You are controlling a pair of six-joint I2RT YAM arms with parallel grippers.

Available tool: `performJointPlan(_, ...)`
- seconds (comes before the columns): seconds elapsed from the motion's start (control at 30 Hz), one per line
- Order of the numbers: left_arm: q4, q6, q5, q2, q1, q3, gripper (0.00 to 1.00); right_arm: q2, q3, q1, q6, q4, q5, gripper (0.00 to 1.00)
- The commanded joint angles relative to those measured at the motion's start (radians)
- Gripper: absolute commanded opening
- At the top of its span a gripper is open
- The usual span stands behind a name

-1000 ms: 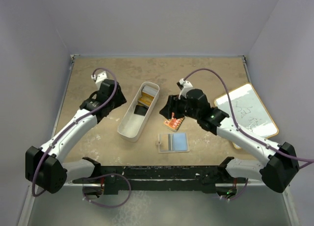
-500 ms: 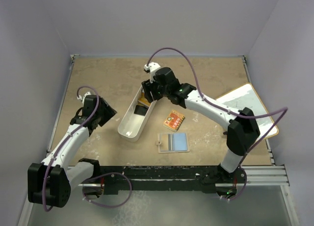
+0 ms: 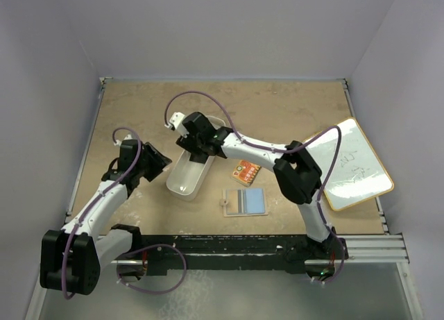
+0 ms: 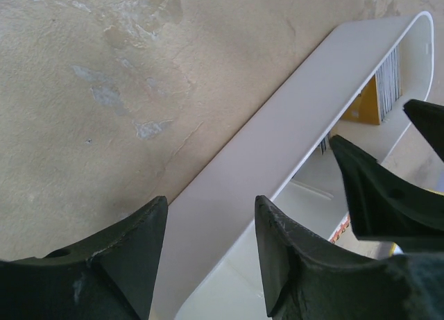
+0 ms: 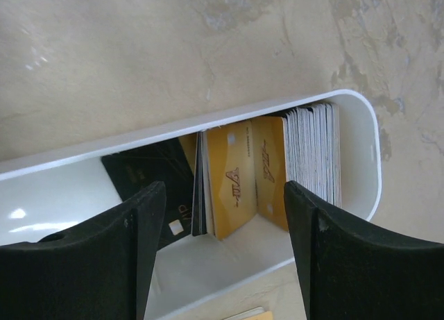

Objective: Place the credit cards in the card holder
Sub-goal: Pick up the credit card from the storage box.

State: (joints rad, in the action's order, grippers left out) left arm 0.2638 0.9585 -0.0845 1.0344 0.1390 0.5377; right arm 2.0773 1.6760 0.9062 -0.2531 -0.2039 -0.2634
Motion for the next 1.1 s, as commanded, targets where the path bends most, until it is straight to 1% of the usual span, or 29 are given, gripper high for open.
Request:
performJointPlan(0.0,-0.056,-0.002,-0.033,-0.004,-0.01,-0.007,0.5,0.024,0.044,-0.008,-0.142,0.048,-0.107,0.74)
performJointPlan(0.07,-0.061,0.0,-0.04,-0.005,-0.01,-0.016,0.5,0.044,0.037,-0.007,-0.17,0.08,-0.131,0.79)
performJointPlan(0.37,-0.076,0.009,-0.059,0.007,-0.012,-0.054,0.48,0.118,0.039,-0.007,-0.236,0.129,-0.178,0.83)
performJointPlan(0.57,-0.088,0.009,-0.075,0.018,-0.012,-0.066,0.46,0.141,0.017,-0.007,-0.265,0.189,-0.214,0.83)
performJointPlan(0.73,-0.084,0.011,-0.077,0.009,-0.012,-0.072,0.45,0.133,-0.011,-0.007,-0.311,0.27,-0.28,0.76)
performJointPlan(1.07,-0.074,0.011,-0.081,-0.013,-0.012,-0.088,0.43,0.096,-0.02,-0.01,-0.32,0.304,-0.272,0.59)
